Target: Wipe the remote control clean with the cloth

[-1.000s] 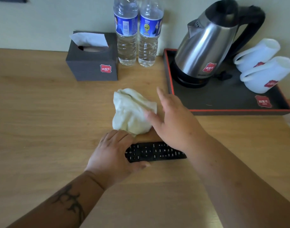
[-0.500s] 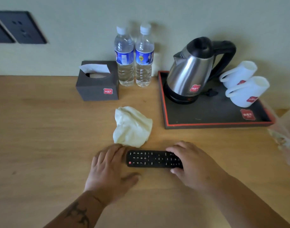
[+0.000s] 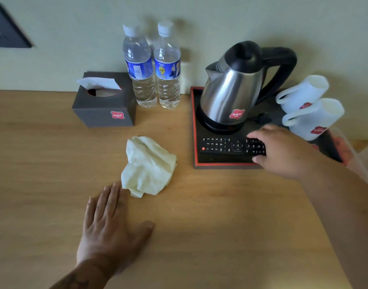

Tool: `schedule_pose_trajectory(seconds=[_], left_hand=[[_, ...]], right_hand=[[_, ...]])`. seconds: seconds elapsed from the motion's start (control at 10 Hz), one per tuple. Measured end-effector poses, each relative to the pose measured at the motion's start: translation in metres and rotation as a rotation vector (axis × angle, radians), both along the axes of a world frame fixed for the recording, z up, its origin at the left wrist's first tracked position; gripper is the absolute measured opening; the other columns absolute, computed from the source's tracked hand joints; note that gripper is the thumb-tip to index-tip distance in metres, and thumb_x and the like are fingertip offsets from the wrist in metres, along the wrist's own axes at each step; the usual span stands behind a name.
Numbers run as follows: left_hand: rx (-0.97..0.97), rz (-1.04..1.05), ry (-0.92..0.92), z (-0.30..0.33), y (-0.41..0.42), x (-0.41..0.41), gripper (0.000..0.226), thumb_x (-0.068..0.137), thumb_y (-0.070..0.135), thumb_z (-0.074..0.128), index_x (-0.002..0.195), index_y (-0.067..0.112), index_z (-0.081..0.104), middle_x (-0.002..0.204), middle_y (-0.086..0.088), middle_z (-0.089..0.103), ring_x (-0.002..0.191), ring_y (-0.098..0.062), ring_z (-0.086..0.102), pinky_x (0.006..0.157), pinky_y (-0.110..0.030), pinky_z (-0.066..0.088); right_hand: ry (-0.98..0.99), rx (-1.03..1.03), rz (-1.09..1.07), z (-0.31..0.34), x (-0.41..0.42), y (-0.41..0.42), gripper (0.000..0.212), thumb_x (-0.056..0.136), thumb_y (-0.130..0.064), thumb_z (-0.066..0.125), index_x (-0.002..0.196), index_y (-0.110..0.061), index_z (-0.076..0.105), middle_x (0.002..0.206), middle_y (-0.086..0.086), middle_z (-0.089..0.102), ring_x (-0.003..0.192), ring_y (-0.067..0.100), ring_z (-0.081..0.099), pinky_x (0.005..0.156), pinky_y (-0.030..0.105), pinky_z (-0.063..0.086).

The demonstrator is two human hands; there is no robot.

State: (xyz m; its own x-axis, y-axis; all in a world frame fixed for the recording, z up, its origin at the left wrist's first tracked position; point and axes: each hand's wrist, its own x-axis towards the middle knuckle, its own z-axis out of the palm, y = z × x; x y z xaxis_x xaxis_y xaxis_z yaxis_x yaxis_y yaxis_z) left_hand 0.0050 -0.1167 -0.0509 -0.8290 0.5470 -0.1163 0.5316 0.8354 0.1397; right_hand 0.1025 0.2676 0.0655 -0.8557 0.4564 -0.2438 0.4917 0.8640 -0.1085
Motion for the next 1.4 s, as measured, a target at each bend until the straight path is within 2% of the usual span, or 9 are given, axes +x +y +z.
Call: schedule_pose_trajectory(seconds=[0.2, 0.3, 0.5, 0.7, 0.9, 1.0, 1.2, 1.3, 1.4], left_hand=[[-0.035, -0.007, 0.009, 0.003, 0.0, 0.001, 0.109, 0.076, 0.087, 0.03, 0.155, 0.012, 0.024, 0.164, -0.005, 0.02, 0.152, -0.02, 0.011, 0.121, -0.047, 0.009], [-0.031, 0.001, -0.002, 0.003, 0.001, 0.0, 0.11, 0.075, 0.088, 0.031, 0.156, 0.014, 0.021, 0.164, -0.003, 0.017, 0.152, -0.018, 0.007, 0.122, -0.047, 0.009], [-0.01, 0.004, 0.004, 0.003, 0.0, 0.001, 0.111, 0.075, 0.087, 0.032, 0.156, 0.013, 0.02, 0.165, -0.001, 0.014, 0.153, -0.016, 0.004, 0.123, -0.045, 0.006], [0.018, 0.017, -0.009, 0.003, -0.001, 0.001, 0.111, 0.074, 0.087, 0.032, 0.157, 0.015, 0.018, 0.165, 0.001, 0.011, 0.152, -0.014, 0.0, 0.123, -0.044, 0.004], [0.034, 0.026, -0.017, 0.004, -0.001, 0.001, 0.111, 0.074, 0.087, 0.035, 0.157, 0.016, 0.019, 0.165, 0.003, 0.011, 0.152, -0.013, 0.0, 0.123, -0.043, 0.004], [0.029, 0.029, -0.02, 0.004, -0.001, 0.001, 0.112, 0.073, 0.088, 0.035, 0.157, 0.015, 0.02, 0.165, 0.003, 0.011, 0.152, -0.013, 0.001, 0.123, -0.043, 0.004], [0.014, 0.038, -0.047, 0.009, 0.0, 0.0, 0.112, 0.073, 0.088, 0.03, 0.158, 0.018, 0.01, 0.166, 0.006, 0.001, 0.151, -0.009, -0.01, 0.123, -0.042, -0.001], [0.042, 0.04, -0.05, 0.01, 0.001, 0.003, 0.112, 0.073, 0.088, 0.03, 0.159, 0.02, 0.007, 0.166, 0.007, -0.001, 0.151, -0.008, -0.013, 0.123, -0.041, -0.003], [0.036, 0.037, -0.059, 0.012, 0.002, 0.002, 0.111, 0.073, 0.087, 0.03, 0.158, 0.022, 0.001, 0.166, 0.008, -0.004, 0.15, -0.008, -0.015, 0.122, -0.04, -0.007]], right_hand=[[-0.068, 0.005, 0.011, -0.017, -0.008, 0.02, 0.061, 0.079, -0.024, 0.077, 0.136, -0.027, 0.054, 0.127, -0.002, 0.052, 0.114, 0.021, 0.053, 0.088, 0.034, 0.046], [-0.076, -0.008, 0.025, -0.022, -0.014, 0.02, 0.062, 0.076, -0.022, 0.079, 0.134, -0.028, 0.056, 0.125, -0.001, 0.053, 0.109, 0.021, 0.055, 0.088, 0.034, 0.047], [-0.098, -0.016, 0.037, -0.024, -0.024, 0.015, 0.062, 0.074, -0.023, 0.08, 0.132, -0.03, 0.059, 0.129, -0.001, 0.055, 0.113, 0.021, 0.055, 0.091, 0.03, 0.044], [-0.29, 0.016, 0.028, -0.017, -0.041, 0.008, 0.062, 0.079, -0.016, 0.073, 0.137, -0.03, 0.056, 0.131, -0.001, 0.062, 0.113, 0.021, 0.059, 0.087, 0.024, 0.044], [-0.438, 0.111, 0.045, -0.012, -0.056, -0.004, 0.049, 0.078, -0.009, 0.066, 0.125, -0.022, 0.064, 0.113, 0.002, 0.068, 0.096, 0.024, 0.064, 0.083, 0.031, 0.055], [-0.432, 0.187, 0.037, -0.022, -0.061, -0.007, 0.047, 0.074, -0.007, 0.059, 0.118, -0.022, 0.066, 0.107, 0.002, 0.066, 0.088, 0.025, 0.062, 0.08, 0.036, 0.058], [-0.426, 0.245, 0.034, -0.027, -0.059, -0.013, 0.033, 0.074, -0.006, 0.055, 0.099, -0.023, 0.067, 0.09, -0.001, 0.064, 0.081, 0.023, 0.06, 0.075, 0.036, 0.057], [-0.431, 0.224, 0.026, -0.023, -0.056, -0.016, 0.042, 0.075, -0.007, 0.054, 0.112, -0.024, 0.065, 0.104, 0.001, 0.065, 0.092, 0.024, 0.062, 0.082, 0.039, 0.057], [-0.319, 0.226, -0.018, -0.024, -0.045, -0.024, 0.065, 0.079, -0.01, 0.054, 0.142, -0.024, 0.045, 0.135, 0.005, 0.053, 0.118, 0.029, 0.055, 0.093, 0.041, 0.051]])
